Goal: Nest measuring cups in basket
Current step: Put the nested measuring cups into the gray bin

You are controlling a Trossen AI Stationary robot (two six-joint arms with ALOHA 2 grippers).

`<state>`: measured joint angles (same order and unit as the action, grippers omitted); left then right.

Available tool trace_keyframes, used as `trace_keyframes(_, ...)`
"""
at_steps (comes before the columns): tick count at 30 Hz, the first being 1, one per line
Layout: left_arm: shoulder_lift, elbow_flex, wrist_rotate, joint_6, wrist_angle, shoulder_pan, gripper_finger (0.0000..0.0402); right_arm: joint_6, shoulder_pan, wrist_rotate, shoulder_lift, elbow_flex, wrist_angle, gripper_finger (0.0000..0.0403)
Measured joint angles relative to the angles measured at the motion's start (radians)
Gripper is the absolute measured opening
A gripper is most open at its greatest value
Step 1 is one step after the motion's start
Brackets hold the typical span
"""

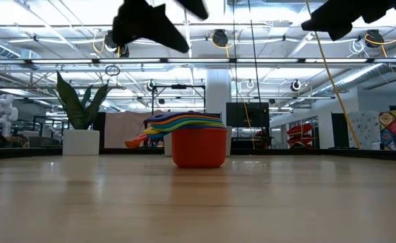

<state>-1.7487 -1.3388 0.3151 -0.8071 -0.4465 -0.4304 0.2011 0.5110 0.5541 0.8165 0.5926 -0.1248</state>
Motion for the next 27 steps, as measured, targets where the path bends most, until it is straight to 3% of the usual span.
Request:
trace_keyframes(6, -0.087, -0.204, 0.010, 0.012, -0.235, -0.004, 0.0151, -0.039, 0.000, -0.004, 0.003, -0.018, -0.023, 0.0138)
trace_keyframes(10, -0.183, -0.320, -0.046, 0.013, -0.369, -0.007, 0.0146, -0.055, 0.000, -0.004, 0.002, -0.018, -0.025, 0.0141)
trace_keyframes(16, -0.308, -0.425, -0.077, -0.020, -0.536, -0.006, 0.0211, -0.050, 0.002, -0.004, 0.002, -0.018, -0.062, 0.0146)
trace_keyframes(22, -0.314, -0.440, -0.026, -0.070, -0.592, 0.007, 0.0289, 0.014, 0.002, -0.007, 0.002, -0.018, -0.143, 0.0146)
trace_keyframes(27, -0.314, -0.432, -0.024, -0.081, -0.604, 0.024, 0.0319, 0.022, 0.002, -0.008, 0.002, -0.019, -0.156, 0.0146)
